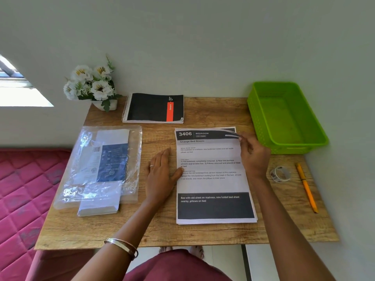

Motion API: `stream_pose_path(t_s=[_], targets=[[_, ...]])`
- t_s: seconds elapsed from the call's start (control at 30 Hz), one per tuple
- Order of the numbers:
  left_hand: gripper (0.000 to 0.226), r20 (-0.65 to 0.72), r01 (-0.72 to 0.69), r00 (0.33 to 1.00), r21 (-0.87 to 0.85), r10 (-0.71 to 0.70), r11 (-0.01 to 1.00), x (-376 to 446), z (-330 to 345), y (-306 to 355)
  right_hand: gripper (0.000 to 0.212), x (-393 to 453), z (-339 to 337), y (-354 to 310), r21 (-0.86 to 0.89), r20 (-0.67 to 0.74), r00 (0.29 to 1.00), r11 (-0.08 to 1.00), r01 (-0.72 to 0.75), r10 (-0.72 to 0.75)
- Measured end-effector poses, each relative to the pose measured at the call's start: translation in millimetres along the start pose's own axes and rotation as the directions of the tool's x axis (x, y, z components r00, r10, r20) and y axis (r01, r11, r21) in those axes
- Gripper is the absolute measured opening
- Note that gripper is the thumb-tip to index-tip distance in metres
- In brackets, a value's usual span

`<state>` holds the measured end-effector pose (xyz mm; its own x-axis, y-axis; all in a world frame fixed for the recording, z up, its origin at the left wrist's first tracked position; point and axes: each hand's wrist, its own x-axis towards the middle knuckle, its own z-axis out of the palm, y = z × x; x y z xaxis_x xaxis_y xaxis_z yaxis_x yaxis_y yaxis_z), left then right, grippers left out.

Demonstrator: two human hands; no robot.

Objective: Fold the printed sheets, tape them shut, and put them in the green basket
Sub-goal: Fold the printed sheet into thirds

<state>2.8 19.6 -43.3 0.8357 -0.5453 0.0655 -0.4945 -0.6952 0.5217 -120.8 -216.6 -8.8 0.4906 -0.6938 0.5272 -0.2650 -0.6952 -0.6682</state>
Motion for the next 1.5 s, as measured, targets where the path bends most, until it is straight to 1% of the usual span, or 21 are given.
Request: stream_pose_path(t_s=[0.13,0.23,0.3,0.37,0.4,0.47,0.53,0.6,0.67,0.7,0.77,0.83,0.87,0.93,1.03,1.13,1.3,1.4,1.47,1.5], targets=[[0.071,0.002,-0.011,1.0,0.002,0.011,1.0,-1,1,-1,0.019,-3,-1,3,-0.054,0.022,0.996,0.995,0.088,-0.087],[0.074,0.0,-0.013,1.0,-0.019,0.013,1.0,-1,0,0,0.017,-11,-7,2,-0.061,0.012,0.994,0.992,0.111,-0.11],[0.079,0.004,-0.013,1.0,-0.041,0.013,0.999,-2,-2,2,0.022,-19,-13,-1,-0.094,0.037,0.993,0.988,0.119,-0.116],[0.082,0.005,-0.022,1.0,-0.05,0.022,0.999,-3,-3,3,0.03,-28,-17,-1,-0.164,0.122,0.987,0.979,0.123,-0.104],[0.08,0.003,-0.042,0.999,-0.032,0.042,0.999,-3,-4,3,0.034,-33,-17,0,-0.21,0.178,0.98,0.97,0.121,-0.083],[0.069,-0.003,-0.125,0.992,0.058,0.126,0.99,-4,-3,2,0.043,-41,-15,0,-0.338,0.283,0.959,0.938,0.083,0.017],[0.052,0.013,-0.206,0.979,0.144,0.206,0.968,-4,-1,0,0.046,-46,-11,-8,-0.439,0.36,0.925,0.897,0.054,0.12],[0.044,0.042,-0.222,0.975,0.175,0.218,0.959,-3,2,-3,0.041,-48,-1,-22,-0.44,0.433,0.89,0.895,0.071,0.142],[0.043,0.057,-0.223,0.975,0.185,0.216,0.957,-4,4,-4,0.035,-47,13,-36,-0.374,0.518,0.851,0.918,0.13,0.091],[0.043,0.061,-0.225,0.974,0.191,0.217,0.955,-4,4,-4,0.036,-46,21,-42,-0.335,0.57,0.82,0.926,0.172,0.054],[0.044,0.074,-0.226,0.974,0.208,0.215,0.952,-3,5,-3,0.042,-43,37,-52,-0.283,0.687,0.726,0.919,0.275,-0.006],[0.045,0.088,-0.218,0.975,0.211,0.203,0.953,-2,4,-2,0.046,-42,48,-55,-0.277,0.761,0.649,0.894,0.353,-0.02],[0.045,0.093,-0.213,0.976,0.209,0.197,0.954,-2,4,-1,0.048,-41,50,-53,-0.288,0.773,0.634,0.887,0.36,-0.006],[0.046,0.098,-0.206,0.977,0.212,0.189,0.955,-3,4,-2,0.051,-40,46,-44,-0.324,0.767,0.639,0.895,0.306,0.059],[0.043,0.083,-0.201,0.979,0.209,0.187,0.957,-4,4,-3,0.057,-40,24,-21,-0.381,0.713,0.683,0.906,0.186,0.159],[0.042,0.086,-0.2,0.979,0.214,0.186,0.956,-4,5,-3,0.06,-39,-1,1,-0.454,0.646,0.725,0.884,0.111,0.241],[0.043,0.072,-0.224,0.974,0.235,0.213,0.946,-5,5,0,0.059,-41,-4,9,-0.497,0.649,0.719,0.854,0.157,0.246],[0.034,0.065,-0.335,0.942,0.287,0.33,0.897,-9,8,-1,0.058,-43,3,6,-0.548,0.625,0.736,0.818,0.177,0.259],[0.037,0.078,-0.387,0.921,0.287,0.382,0.876,-10,8,-1,0.053,-45,5,3,-0.571,0.578,0.777,0.804,0.166,0.25],[0.037,0.079,-0.39,0.92,0.275,0.383,0.879,-9,8,0,0.048,-47,4,0,-0.563,0.542,0.814,0.809,0.168,0.208]])
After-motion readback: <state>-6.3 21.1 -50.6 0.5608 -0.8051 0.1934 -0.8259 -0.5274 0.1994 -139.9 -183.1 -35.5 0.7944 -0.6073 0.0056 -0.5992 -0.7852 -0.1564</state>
